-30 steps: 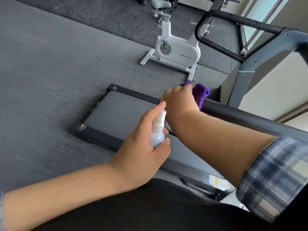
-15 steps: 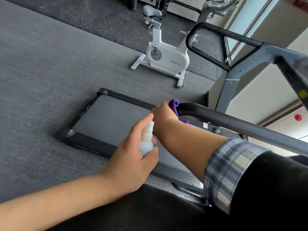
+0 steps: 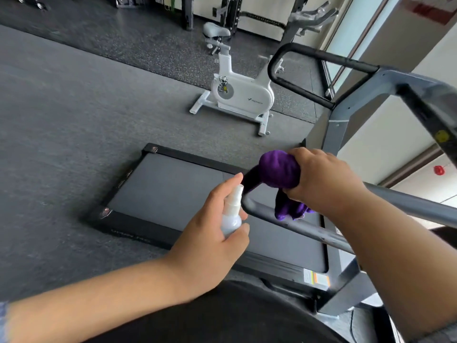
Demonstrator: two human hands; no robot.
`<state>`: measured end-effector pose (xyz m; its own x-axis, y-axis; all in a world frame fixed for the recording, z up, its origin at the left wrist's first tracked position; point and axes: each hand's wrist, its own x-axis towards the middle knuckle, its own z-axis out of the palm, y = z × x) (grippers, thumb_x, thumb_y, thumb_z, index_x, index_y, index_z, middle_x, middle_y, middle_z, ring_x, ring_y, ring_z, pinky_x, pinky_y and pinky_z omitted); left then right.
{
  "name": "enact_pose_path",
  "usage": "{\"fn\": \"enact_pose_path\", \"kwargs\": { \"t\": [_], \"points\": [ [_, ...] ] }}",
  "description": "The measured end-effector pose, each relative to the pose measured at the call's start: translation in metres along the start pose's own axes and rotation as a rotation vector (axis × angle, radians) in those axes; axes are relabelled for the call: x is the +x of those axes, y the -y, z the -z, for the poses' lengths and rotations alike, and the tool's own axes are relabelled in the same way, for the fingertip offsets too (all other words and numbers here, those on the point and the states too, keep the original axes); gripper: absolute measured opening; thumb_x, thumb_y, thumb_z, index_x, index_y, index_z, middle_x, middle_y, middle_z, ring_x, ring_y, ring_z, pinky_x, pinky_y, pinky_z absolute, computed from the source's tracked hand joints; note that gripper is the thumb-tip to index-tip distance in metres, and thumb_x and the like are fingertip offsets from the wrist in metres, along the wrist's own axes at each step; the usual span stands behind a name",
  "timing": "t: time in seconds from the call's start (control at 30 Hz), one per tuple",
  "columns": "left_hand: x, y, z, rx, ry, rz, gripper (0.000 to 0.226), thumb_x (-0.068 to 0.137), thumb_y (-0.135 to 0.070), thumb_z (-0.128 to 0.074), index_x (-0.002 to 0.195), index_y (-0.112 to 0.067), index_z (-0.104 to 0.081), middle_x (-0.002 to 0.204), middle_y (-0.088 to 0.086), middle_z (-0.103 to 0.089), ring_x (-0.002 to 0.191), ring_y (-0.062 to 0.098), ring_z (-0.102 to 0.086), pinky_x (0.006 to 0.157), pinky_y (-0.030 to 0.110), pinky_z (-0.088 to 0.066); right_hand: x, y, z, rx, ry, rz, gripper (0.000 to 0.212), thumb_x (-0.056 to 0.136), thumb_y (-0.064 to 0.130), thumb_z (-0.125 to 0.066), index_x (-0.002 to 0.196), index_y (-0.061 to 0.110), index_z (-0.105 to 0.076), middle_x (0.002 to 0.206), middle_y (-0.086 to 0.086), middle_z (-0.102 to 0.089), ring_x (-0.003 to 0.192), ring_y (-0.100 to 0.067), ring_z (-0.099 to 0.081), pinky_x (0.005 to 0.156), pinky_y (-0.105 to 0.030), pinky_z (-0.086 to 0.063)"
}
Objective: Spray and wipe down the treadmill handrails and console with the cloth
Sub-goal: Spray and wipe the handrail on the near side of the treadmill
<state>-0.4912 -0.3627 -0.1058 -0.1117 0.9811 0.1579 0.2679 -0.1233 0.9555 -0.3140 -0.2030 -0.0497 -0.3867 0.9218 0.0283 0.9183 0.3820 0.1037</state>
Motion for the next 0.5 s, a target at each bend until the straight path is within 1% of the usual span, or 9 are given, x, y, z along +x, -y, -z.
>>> {"fn": "enact_pose_path", "kwargs": {
  "t": [0.1, 0.2, 0.27, 0.3, 0.37, 0.43, 0.5],
  "points": [
    [0.002, 0.0, 0.004, -0.002, -0.002, 0.005, 0.078, 0.091, -0.012, -0.06, 0.123, -0.074, -0.024, 0.104, -0.023, -0.057, 0.09, 0.003, -0.059, 0.073, 0.008, -0.044, 0.0, -0.001, -0.005, 0.016, -0.038, -0.01, 0.057, 0.068, 0.054, -0.068, 0.118, 0.03, -0.054, 0.097, 0.003, -0.059, 0.095, -0.029, -0.06, 0.082, -0.041, -0.051],
    [0.005, 0.001, 0.009, 0.007, -0.024, -0.001, 0.079, 0.091, -0.012, -0.061, 0.121, -0.076, -0.024, 0.102, -0.019, -0.058, 0.084, 0.01, -0.06, 0.071, 0.011, -0.047, 0.008, 0.01, -0.004, -0.095, 0.018, 0.034, 0.071, 0.068, 0.062, -0.071, 0.125, 0.025, -0.048, 0.107, -0.001, -0.058, 0.1, -0.03, -0.059, 0.084, -0.042, -0.048],
    [0.007, 0.002, 0.008, 0.015, -0.036, -0.005, 0.08, 0.09, -0.011, -0.061, 0.119, -0.077, -0.025, 0.101, -0.016, -0.059, 0.084, 0.013, -0.06, 0.072, 0.012, -0.047, 0.013, 0.02, 0.001, -0.14, 0.043, 0.07, 0.079, 0.066, 0.069, -0.073, 0.125, 0.024, -0.047, 0.111, -0.003, -0.056, 0.102, -0.03, -0.059, 0.08, -0.042, -0.045],
    [0.008, 0.002, 0.007, 0.02, -0.034, -0.006, 0.08, 0.09, -0.011, -0.061, 0.118, -0.077, -0.026, 0.1, -0.015, -0.059, 0.085, 0.013, -0.06, 0.073, 0.012, -0.047, 0.016, 0.026, 0.002, -0.154, 0.046, 0.097, 0.08, 0.066, 0.069, -0.074, 0.125, 0.024, -0.047, 0.112, -0.003, -0.055, 0.102, -0.03, -0.059, 0.077, -0.041, -0.043],
    [0.01, 0.001, 0.0, 0.043, -0.02, -0.015, 0.082, 0.089, -0.008, -0.061, 0.118, -0.077, -0.026, 0.1, -0.014, -0.059, 0.088, 0.012, -0.06, 0.076, 0.011, -0.045, 0.021, 0.036, 0.002, -0.181, 0.052, 0.157, 0.078, 0.069, 0.062, -0.076, 0.13, 0.024, -0.046, 0.115, -0.004, -0.053, 0.102, -0.031, -0.058, 0.072, -0.038, -0.037],
    [0.014, -0.002, -0.01, 0.068, 0.002, -0.034, 0.085, 0.088, -0.006, -0.062, 0.117, -0.078, -0.027, 0.1, -0.013, -0.06, 0.09, 0.012, -0.06, 0.077, 0.01, -0.044, 0.022, 0.038, 0.0, -0.185, 0.052, 0.18, 0.077, 0.071, 0.055, -0.077, 0.134, 0.026, -0.043, 0.116, -0.004, -0.053, 0.102, -0.031, -0.058, 0.07, -0.038, -0.035],
    [0.017, -0.008, -0.022, 0.079, 0.038, -0.036, 0.086, 0.088, -0.005, -0.064, 0.115, -0.079, -0.027, 0.1, -0.016, -0.061, 0.088, 0.012, -0.061, 0.08, 0.018, -0.045, 0.021, 0.031, -0.002, -0.139, 0.023, 0.183, 0.074, 0.072, 0.053, -0.077, 0.135, 0.028, -0.044, 0.115, -0.004, -0.053, 0.102, -0.031, -0.058, 0.07, -0.038, -0.034]
  ]
}}
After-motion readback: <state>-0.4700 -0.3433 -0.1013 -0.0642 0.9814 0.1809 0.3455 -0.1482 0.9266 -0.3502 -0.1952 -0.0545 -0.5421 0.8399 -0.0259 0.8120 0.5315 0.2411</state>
